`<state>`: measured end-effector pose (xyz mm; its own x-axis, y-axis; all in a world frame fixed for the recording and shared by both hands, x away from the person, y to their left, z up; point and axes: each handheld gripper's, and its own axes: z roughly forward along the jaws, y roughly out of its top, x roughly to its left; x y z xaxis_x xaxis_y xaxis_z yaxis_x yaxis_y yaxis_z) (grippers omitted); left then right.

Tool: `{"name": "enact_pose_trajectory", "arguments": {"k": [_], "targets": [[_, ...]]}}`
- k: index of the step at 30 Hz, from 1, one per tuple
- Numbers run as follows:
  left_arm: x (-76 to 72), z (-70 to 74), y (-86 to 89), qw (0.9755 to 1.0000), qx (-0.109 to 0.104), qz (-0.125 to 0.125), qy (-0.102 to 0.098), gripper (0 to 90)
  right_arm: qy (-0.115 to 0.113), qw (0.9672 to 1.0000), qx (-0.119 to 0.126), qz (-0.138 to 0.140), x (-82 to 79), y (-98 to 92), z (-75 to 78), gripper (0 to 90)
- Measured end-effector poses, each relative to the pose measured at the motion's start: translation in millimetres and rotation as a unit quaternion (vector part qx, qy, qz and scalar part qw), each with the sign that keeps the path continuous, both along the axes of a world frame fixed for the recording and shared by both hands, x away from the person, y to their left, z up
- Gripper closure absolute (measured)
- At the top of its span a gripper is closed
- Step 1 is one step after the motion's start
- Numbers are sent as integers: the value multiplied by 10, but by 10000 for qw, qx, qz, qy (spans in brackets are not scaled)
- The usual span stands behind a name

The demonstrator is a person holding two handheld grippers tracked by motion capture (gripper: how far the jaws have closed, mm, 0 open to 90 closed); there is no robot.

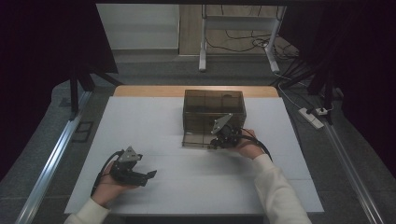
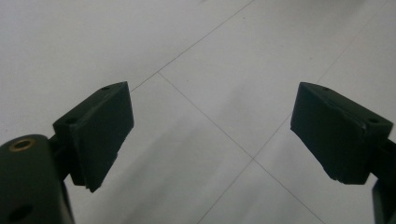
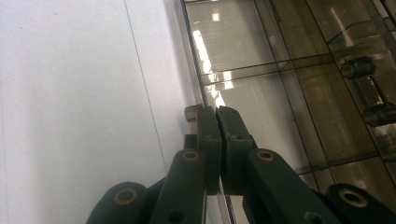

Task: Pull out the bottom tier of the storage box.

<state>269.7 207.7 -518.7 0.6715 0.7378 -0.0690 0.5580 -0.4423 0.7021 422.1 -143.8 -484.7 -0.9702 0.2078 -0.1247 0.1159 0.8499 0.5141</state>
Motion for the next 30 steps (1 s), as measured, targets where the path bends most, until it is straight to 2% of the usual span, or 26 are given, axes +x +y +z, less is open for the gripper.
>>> {"name": "enact_pose_trajectory", "arguments": {"k": [24, 30], "targets": [[-2, -4, -8, 10000, 22, -22, 10, 126, -8, 10000, -49, 26, -18, 3, 6, 872], [-2, -5, -7, 10000, 22, -25, 11, 126, -12, 9999, 107, -76, -18, -4, 25, 748]]}}
